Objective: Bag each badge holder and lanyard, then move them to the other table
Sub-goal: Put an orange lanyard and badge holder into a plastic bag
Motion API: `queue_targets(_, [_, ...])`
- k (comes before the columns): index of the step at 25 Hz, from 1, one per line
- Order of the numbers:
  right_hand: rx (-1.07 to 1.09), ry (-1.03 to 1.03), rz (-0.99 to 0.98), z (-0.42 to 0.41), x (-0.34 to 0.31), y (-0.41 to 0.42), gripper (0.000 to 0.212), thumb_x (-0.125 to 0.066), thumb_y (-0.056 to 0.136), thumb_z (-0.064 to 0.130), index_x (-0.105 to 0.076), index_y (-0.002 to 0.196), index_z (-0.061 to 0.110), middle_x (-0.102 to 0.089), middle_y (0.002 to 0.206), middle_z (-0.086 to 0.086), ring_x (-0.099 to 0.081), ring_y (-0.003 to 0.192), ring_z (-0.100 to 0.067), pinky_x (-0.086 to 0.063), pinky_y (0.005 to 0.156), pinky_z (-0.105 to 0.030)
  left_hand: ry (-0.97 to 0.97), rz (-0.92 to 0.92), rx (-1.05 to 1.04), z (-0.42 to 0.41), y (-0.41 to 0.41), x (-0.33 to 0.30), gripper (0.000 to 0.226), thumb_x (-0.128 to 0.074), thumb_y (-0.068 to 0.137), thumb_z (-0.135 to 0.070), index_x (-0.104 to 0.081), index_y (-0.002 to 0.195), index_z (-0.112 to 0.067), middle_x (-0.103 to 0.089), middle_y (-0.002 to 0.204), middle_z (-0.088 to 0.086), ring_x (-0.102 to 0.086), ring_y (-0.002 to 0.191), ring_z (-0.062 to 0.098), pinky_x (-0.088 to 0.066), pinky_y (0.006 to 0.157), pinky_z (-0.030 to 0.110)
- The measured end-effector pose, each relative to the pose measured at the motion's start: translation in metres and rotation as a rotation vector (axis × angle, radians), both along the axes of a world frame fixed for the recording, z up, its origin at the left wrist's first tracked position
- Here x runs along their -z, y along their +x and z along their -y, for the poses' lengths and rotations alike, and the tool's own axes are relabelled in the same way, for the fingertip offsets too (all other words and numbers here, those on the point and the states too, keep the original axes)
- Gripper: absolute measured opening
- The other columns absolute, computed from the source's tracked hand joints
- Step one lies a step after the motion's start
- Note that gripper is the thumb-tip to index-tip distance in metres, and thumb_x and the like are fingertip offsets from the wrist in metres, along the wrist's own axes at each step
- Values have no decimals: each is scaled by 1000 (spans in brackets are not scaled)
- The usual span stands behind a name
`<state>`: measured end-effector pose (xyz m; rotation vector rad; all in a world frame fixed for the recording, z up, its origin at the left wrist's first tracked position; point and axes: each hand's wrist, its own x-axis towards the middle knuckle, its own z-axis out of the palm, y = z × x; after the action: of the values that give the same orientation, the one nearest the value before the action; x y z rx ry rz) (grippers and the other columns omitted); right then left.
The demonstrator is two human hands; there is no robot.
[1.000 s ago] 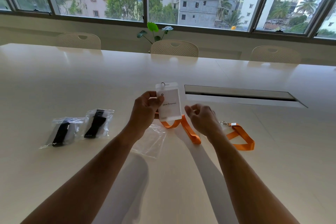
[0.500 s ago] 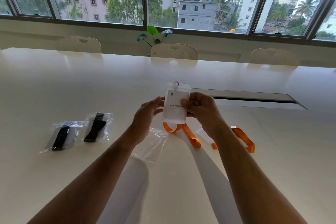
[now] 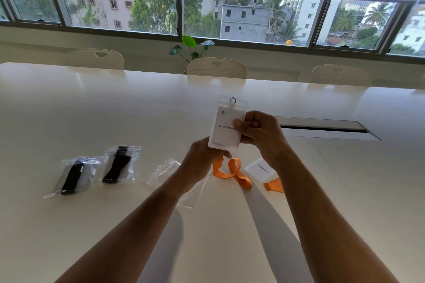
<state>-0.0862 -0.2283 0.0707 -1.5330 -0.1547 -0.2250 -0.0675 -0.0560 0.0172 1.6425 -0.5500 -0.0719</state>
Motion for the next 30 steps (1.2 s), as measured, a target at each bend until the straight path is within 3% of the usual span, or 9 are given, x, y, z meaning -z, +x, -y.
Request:
queue_targets(4, [191,-58,59,3,2,3,6,-70,86,8,-64,88,9,-74,92,-1,-73,87,-17,-61,67,-29,73,4,-55,2,-3,2,21,-48,100,-22,-67,90,-18,-63,69,-2,-58,69,8,-46,72,23])
queue_targets(11, [518,-268,160,-3,15,14,10,-71,87,16,-62,91,13,-70,94,0,-69,90,-17,-60,76,-32,85,-123,-11,11,-15,-12,26,-45,101,-19,-67,91,-9,-57,61,0,-56,57,8,-51,63,21])
queue_targets(14, [572,-454,222,-7,25,12,10,-70,88,16,-62,92,12,-66,91,2,-61,77,-3,-54,70,-14,135,-135,-2,10,-17,-24,26,-46,101,-21,-67,90,-9,-58,59,0,-57,52,7,-51,56,17])
queue_targets(16, [526,-606,262,-10,33,9,11,-69,89,15,-64,96,8,-64,90,3,-57,71,0,-47,61,-6,122,-110,-7,5,-16,-34,23,-50,99,-19,-67,90,-7,-62,57,-2,-59,52,8,-50,54,17])
queue_targets(19, [375,-616,243,-13,40,6,10,-68,89,14,-64,97,13,-68,92,1,-64,72,-8,-51,59,-15,109,-43,-35,-5,-9,-51,17,-55,96,-19,-68,89,-10,-70,66,0,-65,58,9,-54,58,20])
queue_targets(21, [322,-599,211,-13,42,5,8,-67,90,14,-62,96,14,-67,91,2,-63,72,-4,-49,56,-12,136,-17,-79,-12,-5,-58,13,-57,95,-19,-67,89,-14,-69,66,-1,-63,55,5,-52,57,16])
queue_targets(24, [261,-624,226,-12,46,3,8,-64,91,9,-57,92,13,-64,90,3,-64,77,-10,-53,64,-19,87,-115,-113,-17,0,-66,6,-60,93,-19,-61,97,-15,-68,70,3,-61,55,9,-52,57,18])
queue_targets(27, [198,-581,179,-9,52,-1,9,-62,93,14,-56,100,17,-65,100,3,-67,87,-15,-56,70,-21,40,-224,-111,-20,7,-71,17,-61,93,-17,-56,109,-16,-70,82,10,-58,62,14,-54,62,24])
queue_targets(30, [141,-564,160,-7,56,-4,11,-63,93,21,-56,101,20,-67,99,6,-69,86,-11,-59,73,-24,122,-165,-133,-23,11,-71,18,-64,91,-19,-59,108,-16,-69,87,9,-60,69,16,-54,64,24])
